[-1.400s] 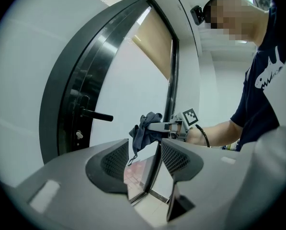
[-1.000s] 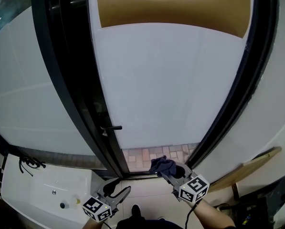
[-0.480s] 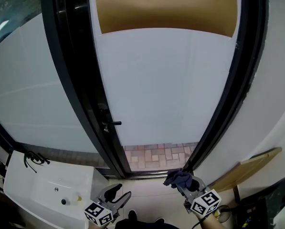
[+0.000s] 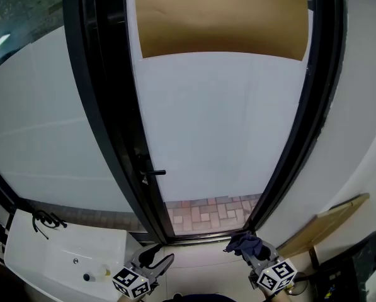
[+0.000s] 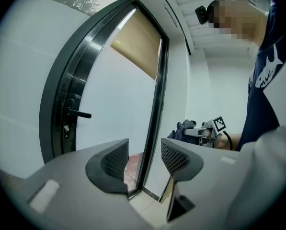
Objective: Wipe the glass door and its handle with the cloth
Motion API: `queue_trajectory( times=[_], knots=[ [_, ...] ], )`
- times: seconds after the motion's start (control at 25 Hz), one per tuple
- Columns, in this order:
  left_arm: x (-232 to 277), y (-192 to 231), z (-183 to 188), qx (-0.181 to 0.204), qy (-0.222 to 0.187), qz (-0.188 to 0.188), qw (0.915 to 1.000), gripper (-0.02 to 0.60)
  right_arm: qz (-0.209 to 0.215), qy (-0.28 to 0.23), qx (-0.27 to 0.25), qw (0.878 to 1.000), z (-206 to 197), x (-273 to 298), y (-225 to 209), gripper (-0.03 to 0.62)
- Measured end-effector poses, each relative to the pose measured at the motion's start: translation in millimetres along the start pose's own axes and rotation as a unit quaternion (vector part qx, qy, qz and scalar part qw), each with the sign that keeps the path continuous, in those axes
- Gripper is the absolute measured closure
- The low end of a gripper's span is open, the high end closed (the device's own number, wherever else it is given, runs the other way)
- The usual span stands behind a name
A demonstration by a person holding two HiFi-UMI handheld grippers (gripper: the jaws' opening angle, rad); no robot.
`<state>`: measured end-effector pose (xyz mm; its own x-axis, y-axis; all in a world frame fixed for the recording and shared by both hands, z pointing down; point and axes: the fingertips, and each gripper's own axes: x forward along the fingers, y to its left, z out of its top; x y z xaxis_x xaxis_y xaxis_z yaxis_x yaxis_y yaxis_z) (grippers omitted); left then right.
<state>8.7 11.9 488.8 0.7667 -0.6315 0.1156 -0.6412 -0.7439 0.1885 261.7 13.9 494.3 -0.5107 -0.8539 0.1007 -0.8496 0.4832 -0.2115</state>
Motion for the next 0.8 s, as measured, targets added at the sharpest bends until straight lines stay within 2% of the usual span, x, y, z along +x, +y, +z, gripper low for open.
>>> queue_trajectory(
  times=[0.28, 0.8],
  knots=[
    [-6.2, 9.5, 3.3, 0.0, 0.0, -0.016, 0.9999, 0.373, -0.001, -0.011, -0.004, 1.0, 10.2, 9.9, 18.7, 0.468],
    [-15.2, 24.3, 12.3, 0.007, 0.005, -0.013, 0.9999, 0.373, 0.017, -0.015, -0.003, 1.0, 12.2, 35.7, 40.7, 0.468]
  ],
)
